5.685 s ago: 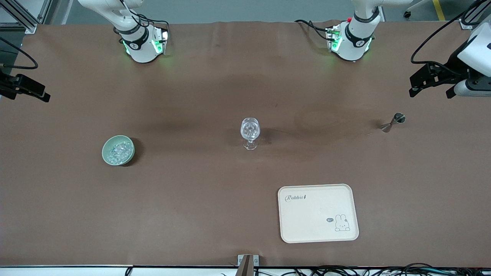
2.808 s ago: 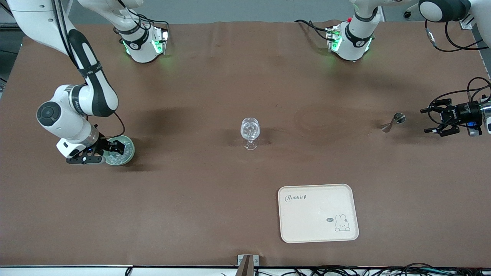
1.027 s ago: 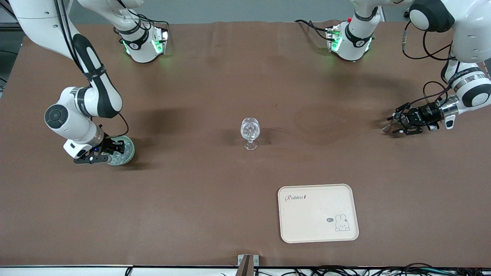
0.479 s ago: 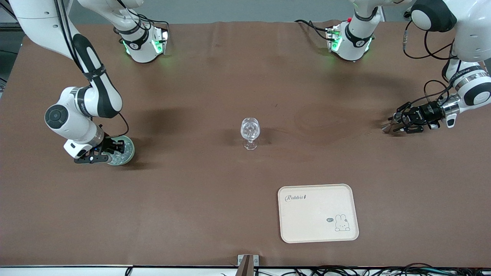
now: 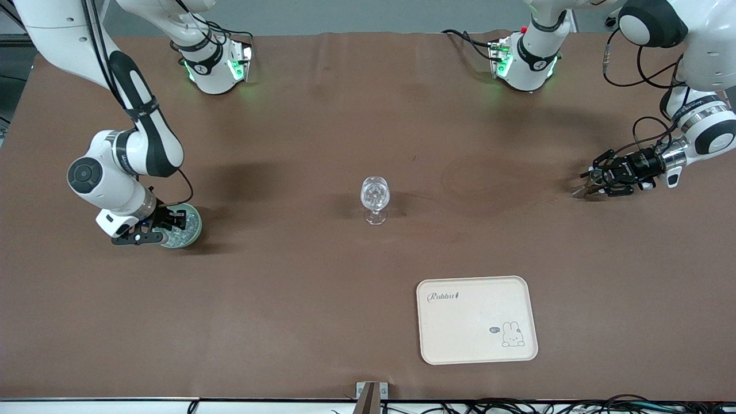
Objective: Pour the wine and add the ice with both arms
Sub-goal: 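Lift the ice cube with the right gripper while the left gripper lifts the jigger, then carry the jigger with the left gripper over the wine glass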
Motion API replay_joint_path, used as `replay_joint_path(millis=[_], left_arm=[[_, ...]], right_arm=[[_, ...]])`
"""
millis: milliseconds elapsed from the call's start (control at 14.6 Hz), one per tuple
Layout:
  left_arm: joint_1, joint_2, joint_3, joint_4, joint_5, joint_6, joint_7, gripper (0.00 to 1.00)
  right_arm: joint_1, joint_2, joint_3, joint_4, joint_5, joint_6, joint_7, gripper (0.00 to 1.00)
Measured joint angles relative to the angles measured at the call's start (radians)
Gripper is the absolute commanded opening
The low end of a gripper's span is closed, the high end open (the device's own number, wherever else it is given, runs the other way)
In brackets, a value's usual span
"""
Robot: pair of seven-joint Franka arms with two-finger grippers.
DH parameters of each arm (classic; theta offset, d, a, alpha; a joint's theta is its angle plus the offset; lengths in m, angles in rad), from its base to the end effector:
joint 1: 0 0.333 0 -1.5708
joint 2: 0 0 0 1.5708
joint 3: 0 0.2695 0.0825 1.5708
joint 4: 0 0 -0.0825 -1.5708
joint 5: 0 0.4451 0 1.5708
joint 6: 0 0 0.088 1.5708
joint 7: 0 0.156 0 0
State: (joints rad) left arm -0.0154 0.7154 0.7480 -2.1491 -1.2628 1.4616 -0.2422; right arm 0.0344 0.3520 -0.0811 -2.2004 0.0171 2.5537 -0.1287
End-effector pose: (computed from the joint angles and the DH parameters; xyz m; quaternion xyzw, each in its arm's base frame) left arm 0.3885 0.2409 0.0185 0.5286 0.6657 -0.3267 0.4132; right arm 0.5740 -0.0309 0.0781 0.9993 0.0364 0.0005 0.0093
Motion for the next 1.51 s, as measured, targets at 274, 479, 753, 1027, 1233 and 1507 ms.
replay_joint_path(millis=[274,479,753,1027,1233,1507], left_arm=[[0.001,0.0,0.0,0.0,-0.014,0.0,-0.002,0.12],[0.001,0.0,0.0,0.0,-0.021,0.0,-0.003,0.0],[0.0,-0.022,0.01,0.005,-0.023,-0.072,-0.013,0.0],[-0.021,-0.152,0.012,0.009,0.004,-0.09,-0.175,0.01],[-0.056,-0.281,-0.038,0.009,0.019,-0.092,-0.332,0.0],[-0.064,-0.399,-0.196,0.004,0.022,-0.09,-0.441,0.0]], right_arm=[[0.0,0.0,-0.001,0.0,0.0,0.001,0.001,0.0],[0.0,0.0,-0.001,0.008,0.0,0.001,0.001,0.0],[0.0,-0.017,-0.002,0.092,0.003,-0.163,0.013,0.0],[0.002,-0.136,0.001,0.228,0.005,-0.398,0.146,0.0],[0.003,-0.225,0.002,0.364,0.005,-0.623,0.173,0.0],[0.002,-0.324,-0.004,0.558,0.004,-0.948,0.175,0.0]])
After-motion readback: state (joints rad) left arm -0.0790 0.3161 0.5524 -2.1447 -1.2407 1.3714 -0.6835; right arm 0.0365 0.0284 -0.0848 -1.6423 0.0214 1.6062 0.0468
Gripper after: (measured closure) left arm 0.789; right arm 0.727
